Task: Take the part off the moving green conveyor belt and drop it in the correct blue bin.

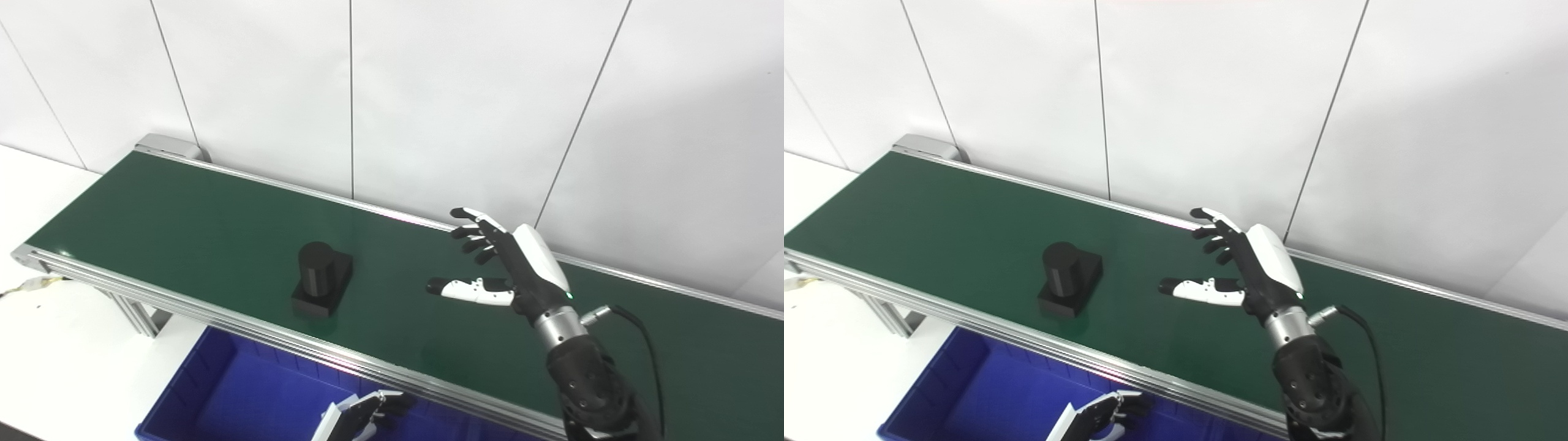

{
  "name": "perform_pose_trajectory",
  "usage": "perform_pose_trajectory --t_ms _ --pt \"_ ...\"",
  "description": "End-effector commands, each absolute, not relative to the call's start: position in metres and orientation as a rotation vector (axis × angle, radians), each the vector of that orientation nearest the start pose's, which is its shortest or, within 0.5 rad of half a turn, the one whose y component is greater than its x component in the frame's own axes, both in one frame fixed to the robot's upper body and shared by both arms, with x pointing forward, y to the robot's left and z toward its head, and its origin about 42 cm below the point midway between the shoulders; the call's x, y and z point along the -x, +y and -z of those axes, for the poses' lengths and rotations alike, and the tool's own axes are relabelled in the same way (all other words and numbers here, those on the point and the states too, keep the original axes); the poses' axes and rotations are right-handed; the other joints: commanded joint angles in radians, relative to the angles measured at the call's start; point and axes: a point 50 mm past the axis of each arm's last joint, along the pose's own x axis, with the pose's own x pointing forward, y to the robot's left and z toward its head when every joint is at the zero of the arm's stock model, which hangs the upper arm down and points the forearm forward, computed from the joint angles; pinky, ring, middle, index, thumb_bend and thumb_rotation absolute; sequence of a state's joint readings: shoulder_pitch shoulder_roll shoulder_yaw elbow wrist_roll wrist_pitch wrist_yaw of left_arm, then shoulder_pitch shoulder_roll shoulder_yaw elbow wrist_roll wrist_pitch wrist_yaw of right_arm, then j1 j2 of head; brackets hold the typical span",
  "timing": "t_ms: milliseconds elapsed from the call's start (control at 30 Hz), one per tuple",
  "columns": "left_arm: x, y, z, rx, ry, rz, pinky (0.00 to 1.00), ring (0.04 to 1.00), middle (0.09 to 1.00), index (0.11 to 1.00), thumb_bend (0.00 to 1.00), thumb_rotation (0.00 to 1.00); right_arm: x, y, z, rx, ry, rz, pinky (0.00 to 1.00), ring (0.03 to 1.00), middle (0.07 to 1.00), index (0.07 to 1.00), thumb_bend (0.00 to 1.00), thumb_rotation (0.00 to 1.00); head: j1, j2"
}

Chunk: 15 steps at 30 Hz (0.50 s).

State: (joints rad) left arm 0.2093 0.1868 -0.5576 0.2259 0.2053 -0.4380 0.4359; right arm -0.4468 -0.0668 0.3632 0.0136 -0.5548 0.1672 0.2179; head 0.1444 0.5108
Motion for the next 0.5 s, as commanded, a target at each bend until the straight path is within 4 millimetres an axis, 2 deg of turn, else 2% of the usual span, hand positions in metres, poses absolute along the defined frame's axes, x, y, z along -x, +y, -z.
perform_pose_trajectory --t_ms 0,200,267,467 --pt "-0.161 0.158 -0.014 -0.219 -0.101 0.187 0.62 0.705 0.745 0.715 1.00 0.36 -0.390 -0.076 -0.232 0.742 -0.375 -0.474 0.55 0.654 0.744 0.851 0.86 0.54 -0.001 0.001" --pt "-0.161 0.158 -0.014 -0.217 -0.100 0.197 0.61 0.710 0.752 0.720 1.00 0.36 -0.397 -0.056 -0.226 0.762 -0.364 -0.506 0.55 0.652 0.732 0.848 0.86 0.54 -0.015 0.003" --pt "-0.161 0.159 -0.015 -0.209 -0.096 0.201 0.59 0.703 0.752 0.723 1.00 0.36 -0.400 -0.048 -0.222 0.773 -0.355 -0.522 0.59 0.688 0.737 0.853 0.87 0.55 -0.018 0.004" --pt "-0.161 0.159 -0.015 -0.215 -0.101 0.210 0.61 0.712 0.756 0.723 1.00 0.36 -0.403 -0.028 -0.215 0.791 -0.312 -0.552 0.62 0.704 0.758 0.867 0.86 0.54 -0.026 0.008"
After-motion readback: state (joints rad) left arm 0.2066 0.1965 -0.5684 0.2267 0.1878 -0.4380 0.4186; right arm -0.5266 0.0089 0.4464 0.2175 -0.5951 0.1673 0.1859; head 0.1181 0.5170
